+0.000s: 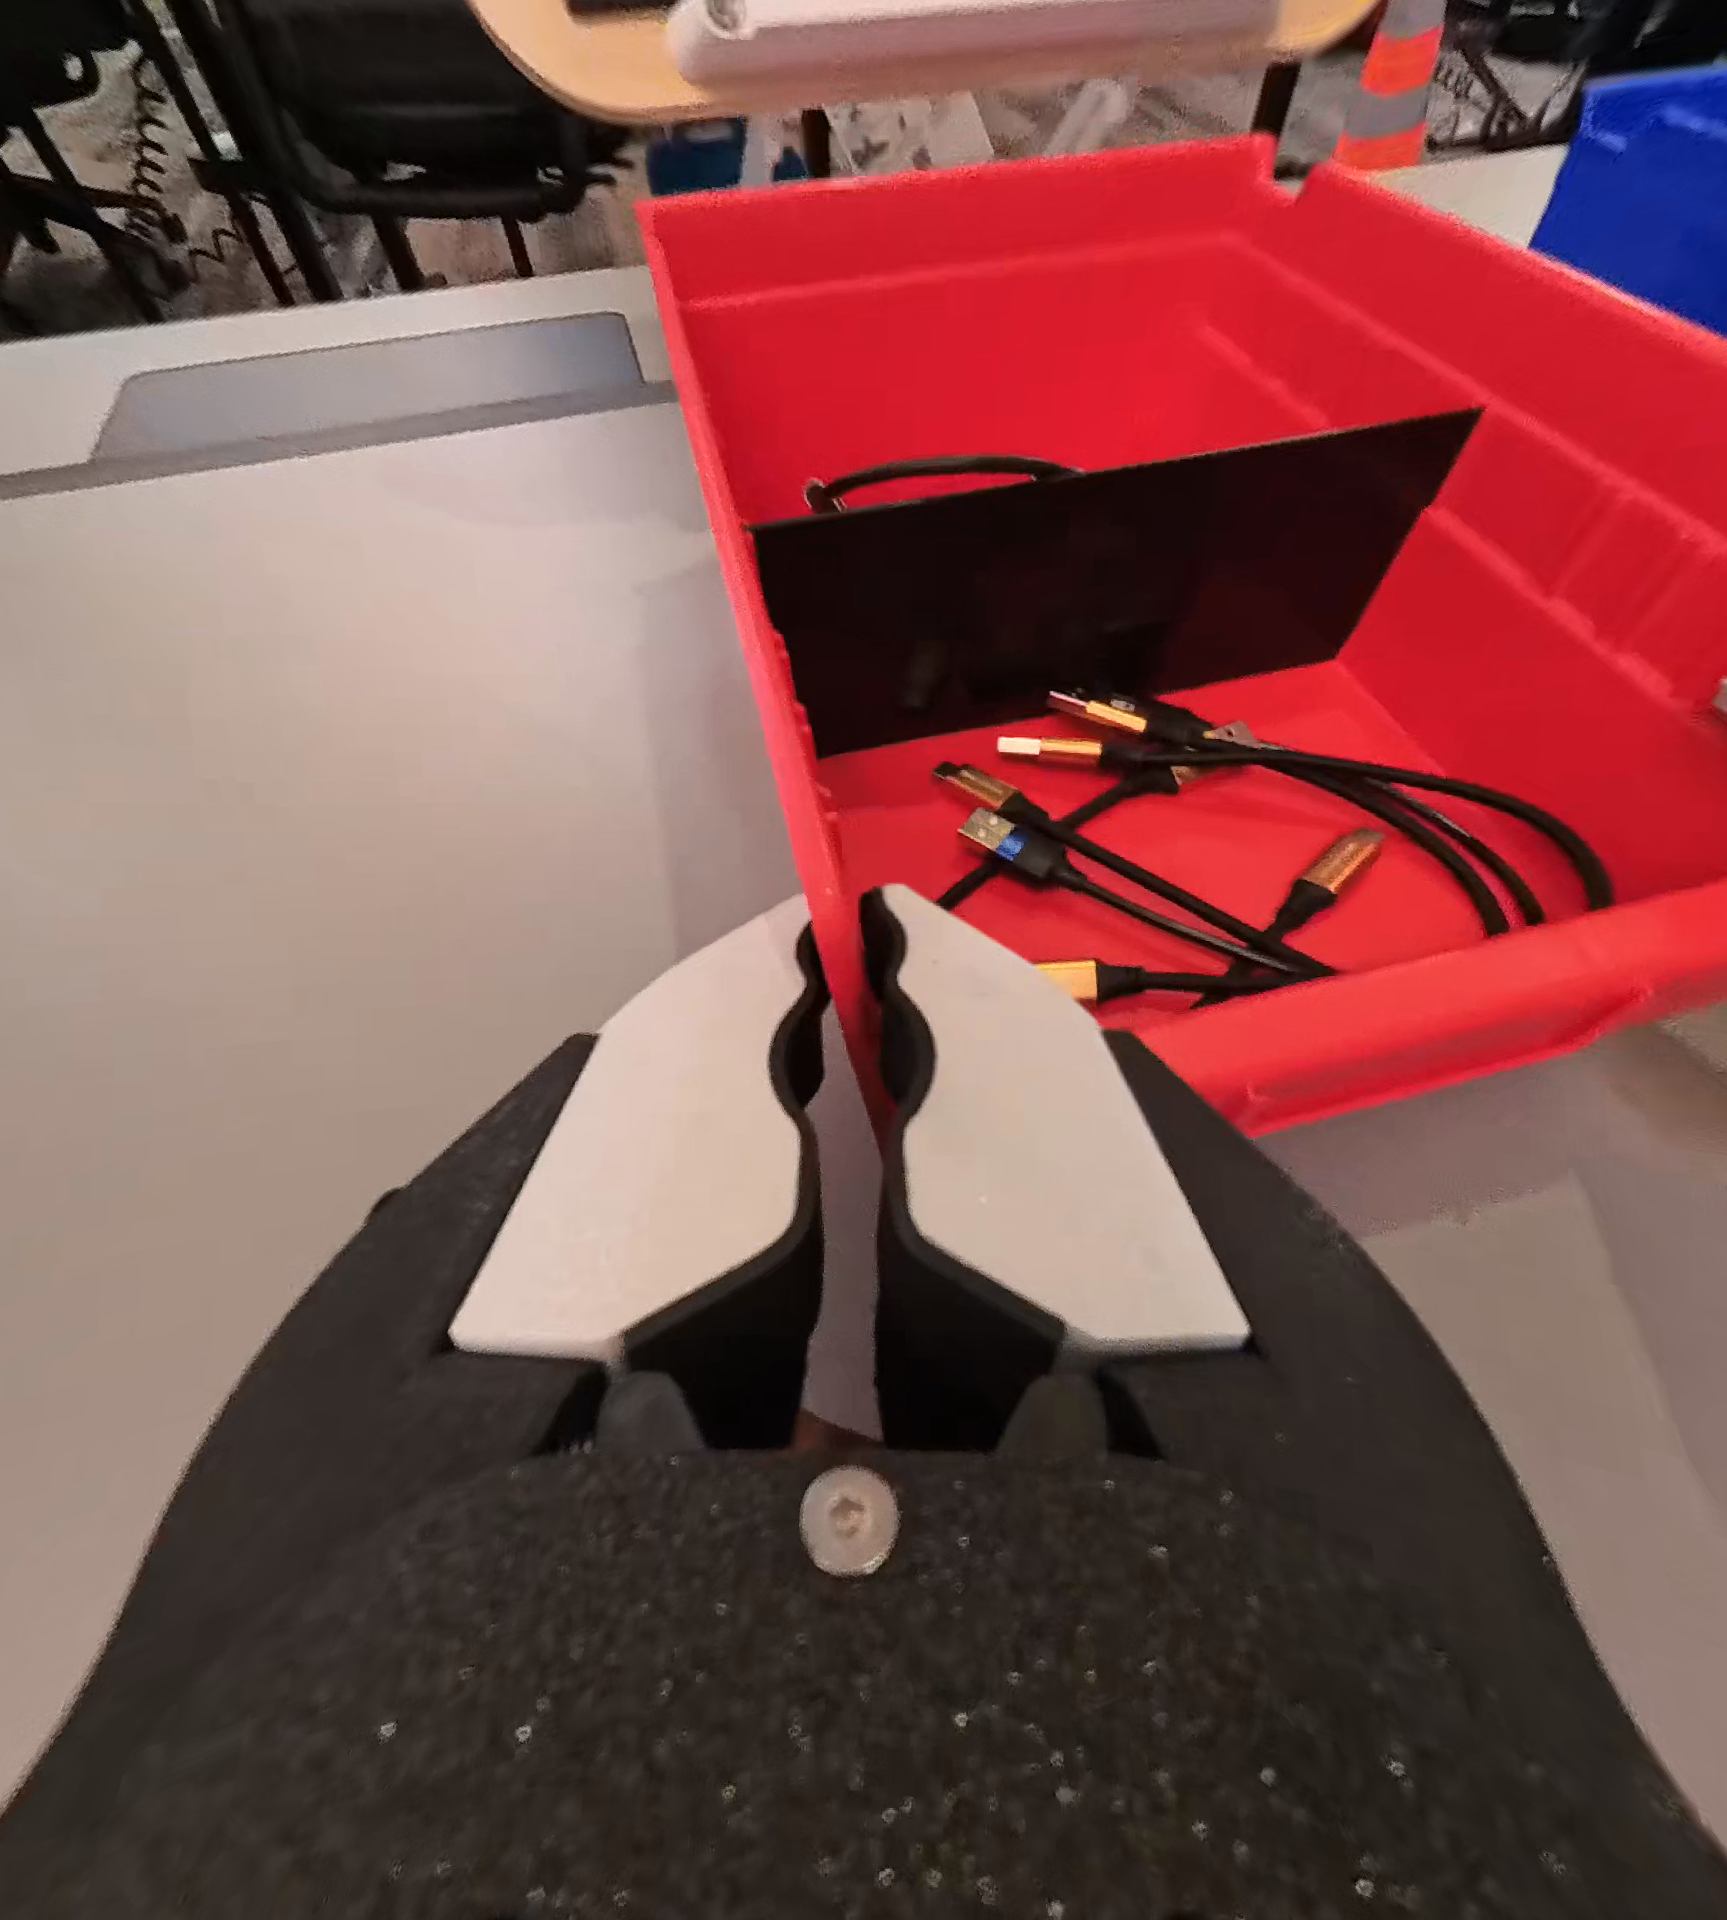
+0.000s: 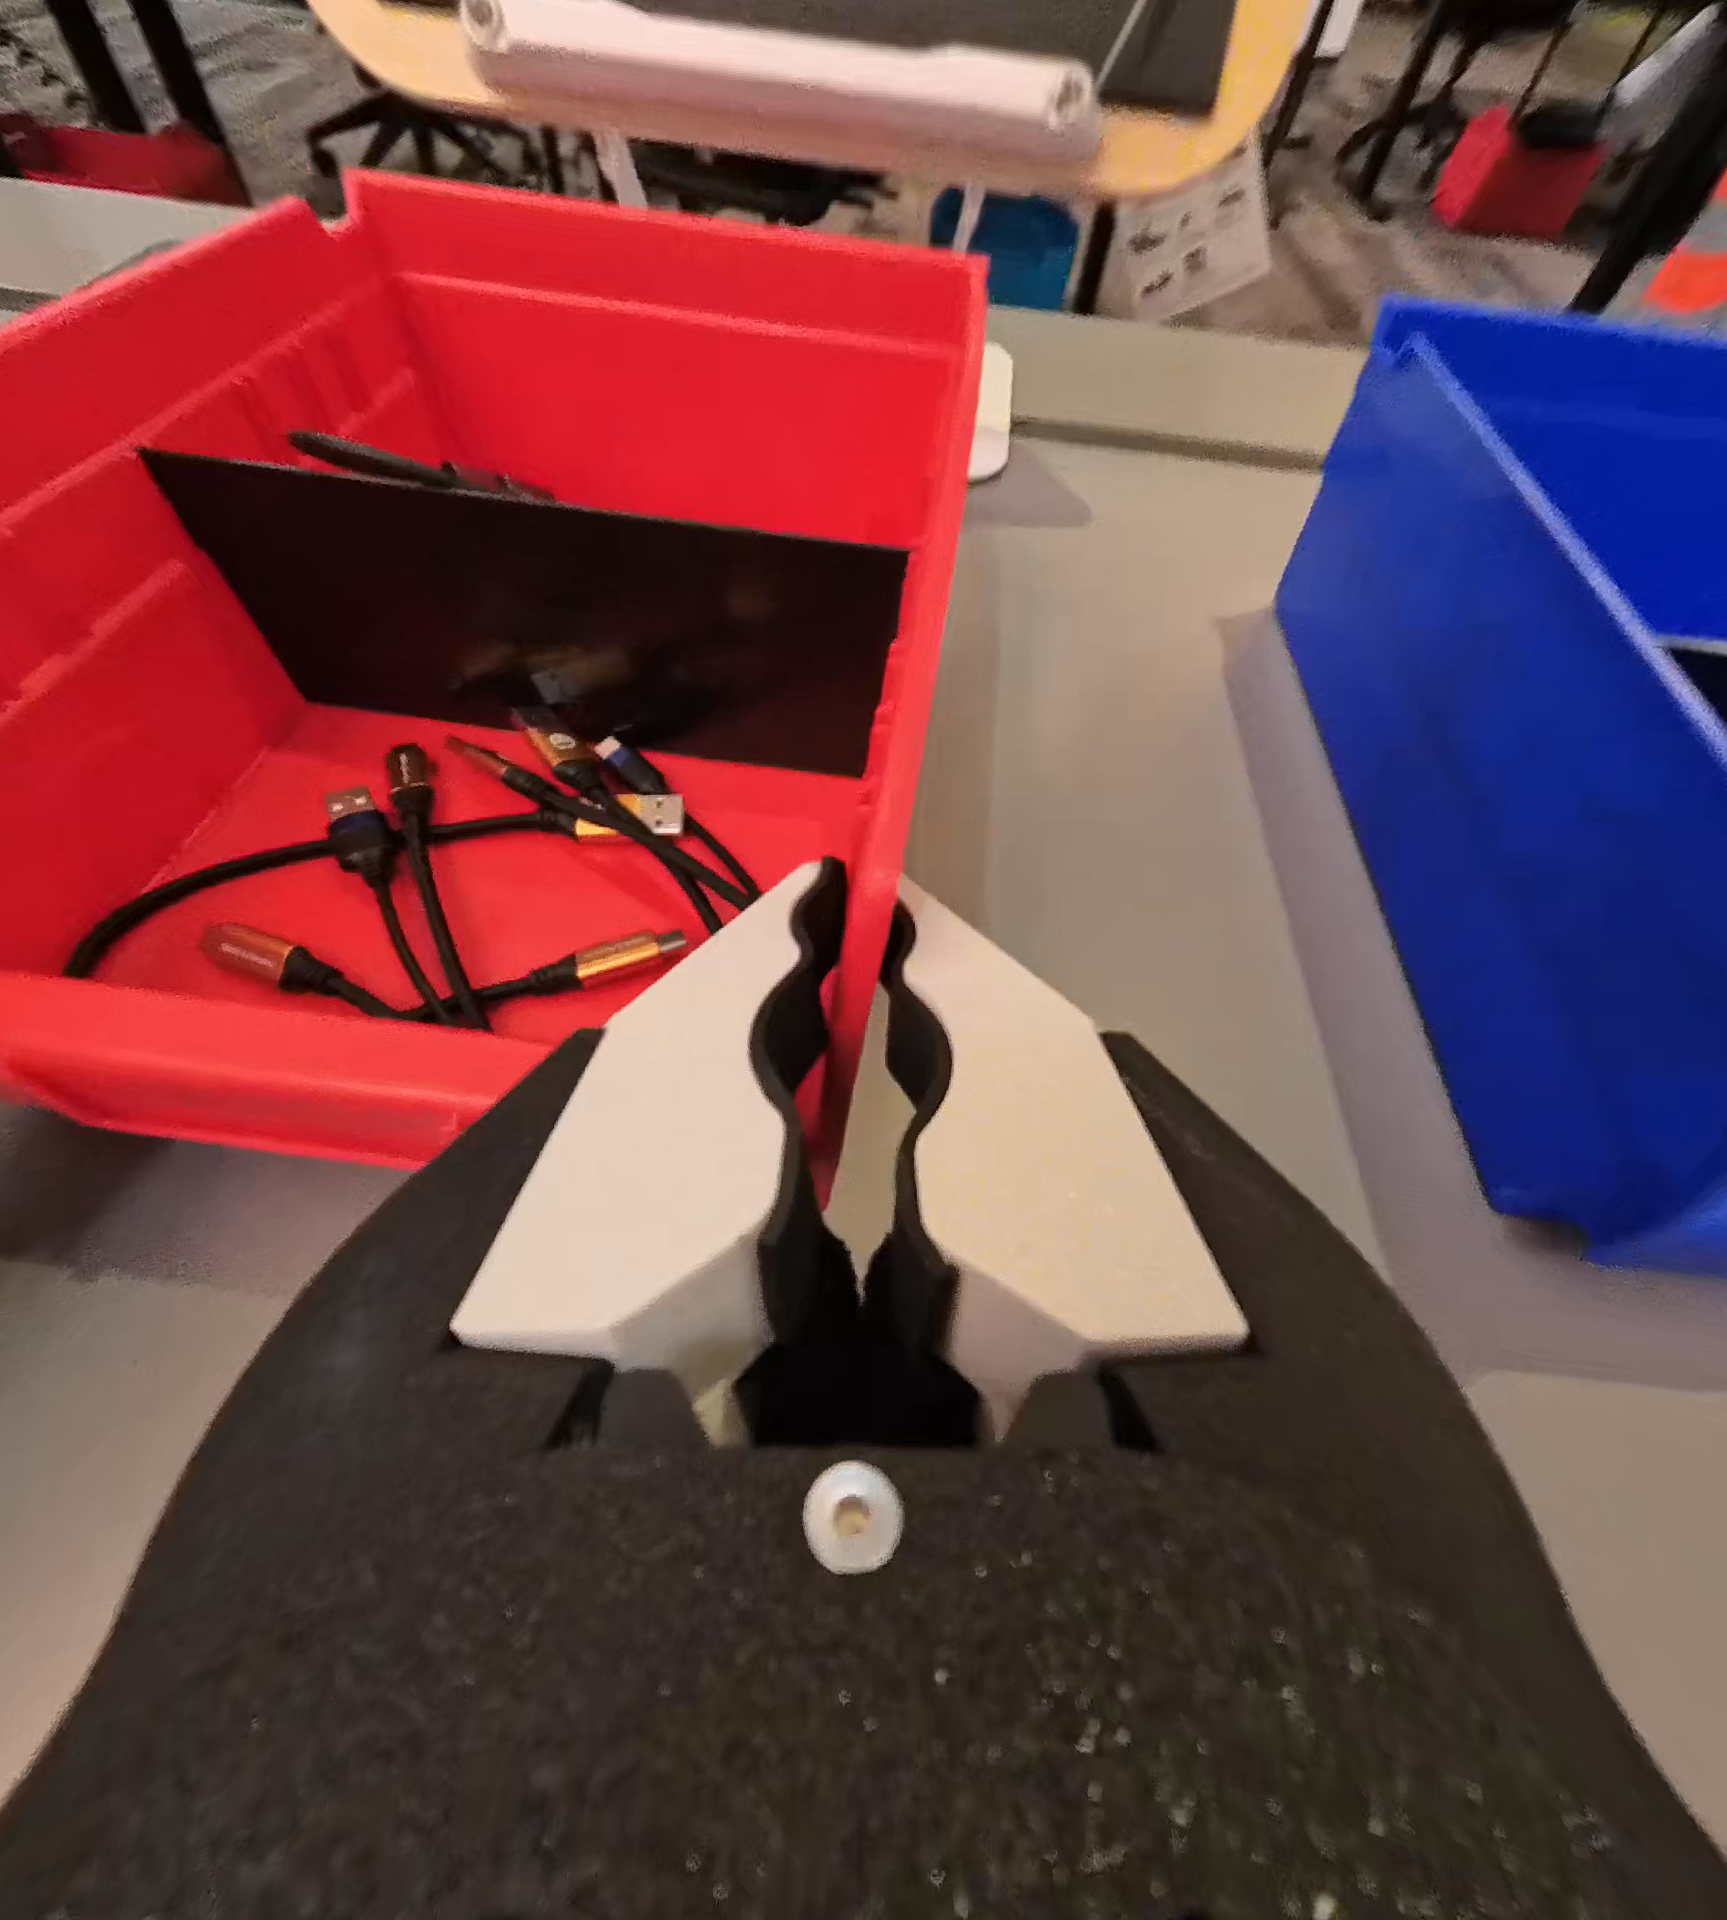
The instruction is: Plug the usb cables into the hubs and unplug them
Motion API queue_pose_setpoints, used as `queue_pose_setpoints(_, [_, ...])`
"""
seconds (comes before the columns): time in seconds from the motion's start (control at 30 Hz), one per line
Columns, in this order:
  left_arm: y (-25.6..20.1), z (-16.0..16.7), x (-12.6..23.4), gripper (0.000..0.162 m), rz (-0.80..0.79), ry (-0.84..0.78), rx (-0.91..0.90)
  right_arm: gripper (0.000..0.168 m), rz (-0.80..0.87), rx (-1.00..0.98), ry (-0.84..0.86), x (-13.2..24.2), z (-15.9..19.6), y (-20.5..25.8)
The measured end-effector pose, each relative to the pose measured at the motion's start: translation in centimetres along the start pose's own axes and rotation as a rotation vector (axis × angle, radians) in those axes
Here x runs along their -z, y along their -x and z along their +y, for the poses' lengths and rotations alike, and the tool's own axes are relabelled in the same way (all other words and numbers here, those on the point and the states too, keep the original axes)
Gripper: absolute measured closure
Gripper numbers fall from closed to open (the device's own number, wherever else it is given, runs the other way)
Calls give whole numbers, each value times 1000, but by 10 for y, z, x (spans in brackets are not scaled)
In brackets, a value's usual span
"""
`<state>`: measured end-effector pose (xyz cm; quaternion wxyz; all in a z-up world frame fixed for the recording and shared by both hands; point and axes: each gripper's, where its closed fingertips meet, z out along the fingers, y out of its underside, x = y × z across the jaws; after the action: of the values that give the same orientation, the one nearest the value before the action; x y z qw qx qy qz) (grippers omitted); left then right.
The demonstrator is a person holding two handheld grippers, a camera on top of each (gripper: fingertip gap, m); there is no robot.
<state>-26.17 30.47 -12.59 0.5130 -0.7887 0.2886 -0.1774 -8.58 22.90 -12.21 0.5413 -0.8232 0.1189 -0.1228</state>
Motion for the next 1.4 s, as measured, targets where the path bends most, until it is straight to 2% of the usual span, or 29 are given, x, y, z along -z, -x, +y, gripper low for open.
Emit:
queue_pose_setpoints(0.1, [28,-6,6,159,-3,8,17,166,-4,3,-30,1,-20,30])
queue_pose_setpoints(0.3, [139,-13,40,159,-88,-62,16,164,-97,70,-106,-7,-51,144])
queue_pose_setpoints(0.4, [192,0,54,159,-112,-45,64,164,-147,93,-87,-14,-54,200])
queue_pose_setpoints(0.5, [232,18,56,159,-117,-4,66,163,-190,113,-29,-25,-40,240])
queue_pose_setpoints(0.57, [250,29,50,159,-131,-7,80,160,-246,92,17,-30,-24,258])
queue_pose_setpoints(0.7, [254,29,48,158,-60,-63,241,156,-303,103,-36,-27,-24,262])
queue_pose_setpoints(0.8, [254,30,53,156,-100,-61,195,144,-475,105,15,-6,-20,261])
queue_pose_setpoints(0.97, [250,19,67,145,-110,-111,240,139,-807,120,88,53,-5,214])
queue_pose_setpoints(1.03, [251,15,75,139,-136,-129,251,136,-802,102,99,60,-1,164])
queue_pose_setpoints(1.17, [259,2,110,139,-308,-203,258,135,-555,18,-1,53,-5,18])
queue_pose_setpoints(1.23, [250,-4,127,139,-350,-258,268,132,-410,-58,-62,56,0,-61])
queue_pose_setpoints(1.3, [221,5,127,139,-284,-217,265,132,-264,-154,-91,60,12,-133])
queue_pose_setpoints(1.4, [167,36,119,139,-124,-78,262,131,-113,-279,-88,63,28,-212])
